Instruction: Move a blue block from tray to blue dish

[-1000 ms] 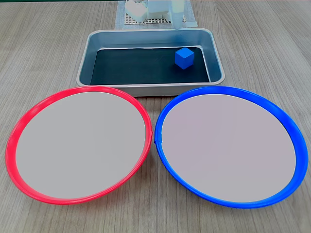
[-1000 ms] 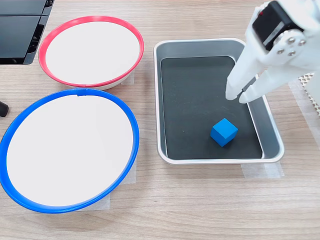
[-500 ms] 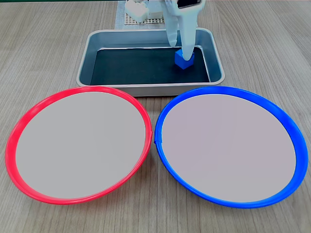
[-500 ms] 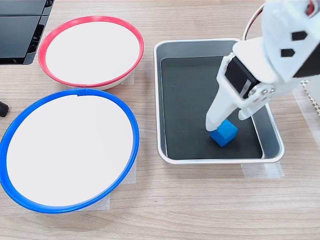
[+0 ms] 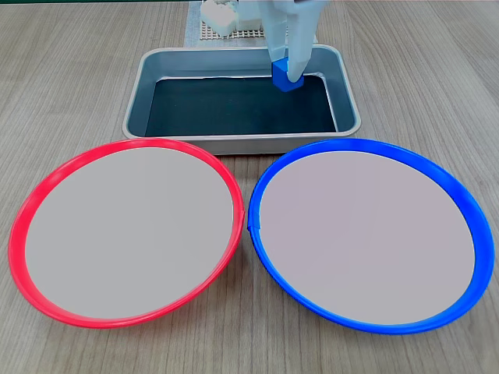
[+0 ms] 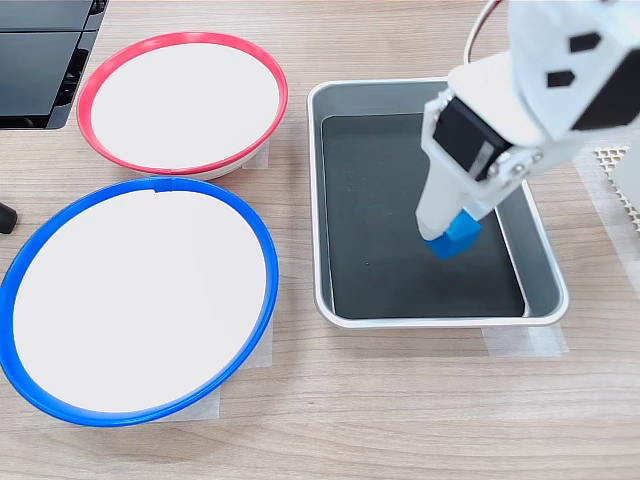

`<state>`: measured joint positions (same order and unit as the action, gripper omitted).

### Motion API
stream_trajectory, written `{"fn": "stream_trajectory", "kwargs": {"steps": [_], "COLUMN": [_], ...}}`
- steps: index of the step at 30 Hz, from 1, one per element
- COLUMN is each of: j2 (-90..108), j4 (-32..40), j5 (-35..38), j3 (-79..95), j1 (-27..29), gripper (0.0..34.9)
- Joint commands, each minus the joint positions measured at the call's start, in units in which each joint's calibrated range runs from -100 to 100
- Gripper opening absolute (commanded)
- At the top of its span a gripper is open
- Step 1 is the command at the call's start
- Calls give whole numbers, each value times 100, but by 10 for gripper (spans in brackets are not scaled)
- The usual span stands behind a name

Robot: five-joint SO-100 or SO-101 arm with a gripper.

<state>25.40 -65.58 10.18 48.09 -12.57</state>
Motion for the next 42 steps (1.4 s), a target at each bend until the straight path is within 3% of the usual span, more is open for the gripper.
{"fn": "stream_trajectory", "kwargs": {"steps": [1, 9, 13, 15, 16, 18, 20, 24, 27, 28, 29, 34, 40, 42], "j2": [-174, -3671, -4720, -5078, -5231, -5402, -5445, -5163, -4583, -4268, -3918, -1675, 2709, 3630], "j4": [-58, 314, 561, 702, 743, 768, 784, 735, 718, 726, 735, 751, 3046, 3326], "j5": [-73, -1074, -1348, -1485, -1573, -1705, -1753, -1768, -1792, -1802, -1822, -2046, -1553, -1441], "j3": [-1719, -5624, -6462, -6689, -6799, -6953, -6981, -6817, -6425, -6207, -5961, -3922, 2123, 3151], "j1": [170, 433, 584, 621, 621, 631, 603, 555, 584, 612, 668, 1092, 1412, 1459], "gripper": [3, 3, 20, 66, 117, 186, 236, 273, 221, 158, 3, 2, 1, 1]}}
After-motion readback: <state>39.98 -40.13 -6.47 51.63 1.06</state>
